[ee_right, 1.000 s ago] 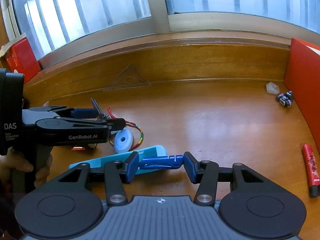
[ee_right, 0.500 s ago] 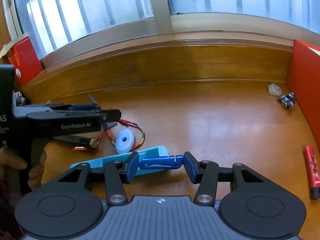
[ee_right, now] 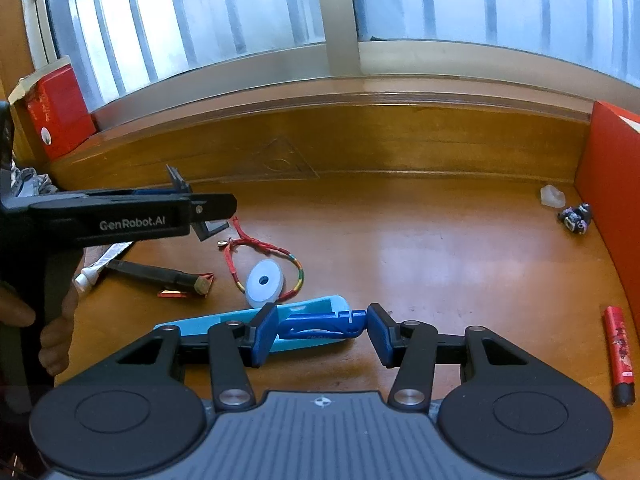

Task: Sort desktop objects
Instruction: 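Lift the black bracket and blue clip and hold them above the desk, then carry the black bracket and blue clip over the storage box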

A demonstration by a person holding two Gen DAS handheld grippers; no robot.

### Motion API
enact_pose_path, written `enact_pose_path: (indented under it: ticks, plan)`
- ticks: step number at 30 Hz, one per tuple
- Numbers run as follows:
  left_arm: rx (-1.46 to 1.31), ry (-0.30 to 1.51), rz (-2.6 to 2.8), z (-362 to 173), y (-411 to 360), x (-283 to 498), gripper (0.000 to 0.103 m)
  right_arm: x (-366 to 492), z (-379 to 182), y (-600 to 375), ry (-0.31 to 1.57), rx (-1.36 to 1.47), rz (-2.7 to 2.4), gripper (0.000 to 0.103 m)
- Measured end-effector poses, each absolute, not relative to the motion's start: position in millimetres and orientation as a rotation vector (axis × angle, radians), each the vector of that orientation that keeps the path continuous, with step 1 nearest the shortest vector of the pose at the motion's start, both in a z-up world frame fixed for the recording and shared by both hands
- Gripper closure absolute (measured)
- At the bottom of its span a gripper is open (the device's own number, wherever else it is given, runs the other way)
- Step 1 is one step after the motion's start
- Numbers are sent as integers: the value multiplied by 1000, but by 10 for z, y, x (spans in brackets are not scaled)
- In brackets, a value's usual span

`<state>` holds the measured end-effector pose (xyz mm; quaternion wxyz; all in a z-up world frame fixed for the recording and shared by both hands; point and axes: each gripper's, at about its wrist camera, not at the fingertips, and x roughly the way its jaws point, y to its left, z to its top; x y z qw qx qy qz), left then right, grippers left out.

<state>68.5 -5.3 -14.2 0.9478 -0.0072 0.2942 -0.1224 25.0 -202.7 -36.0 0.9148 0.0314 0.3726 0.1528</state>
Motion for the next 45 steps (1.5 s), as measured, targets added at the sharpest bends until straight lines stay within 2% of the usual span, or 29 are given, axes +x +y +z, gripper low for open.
enact_pose_path:
  ticks: [18,45]
  plan:
    - [-9,560,-235,99,-222,368,44,17,-256,-2188,735,66,349,51]
    - [15,569,-277,163,-1019,278,44,-179,-93,-2996,683,66,311,51]
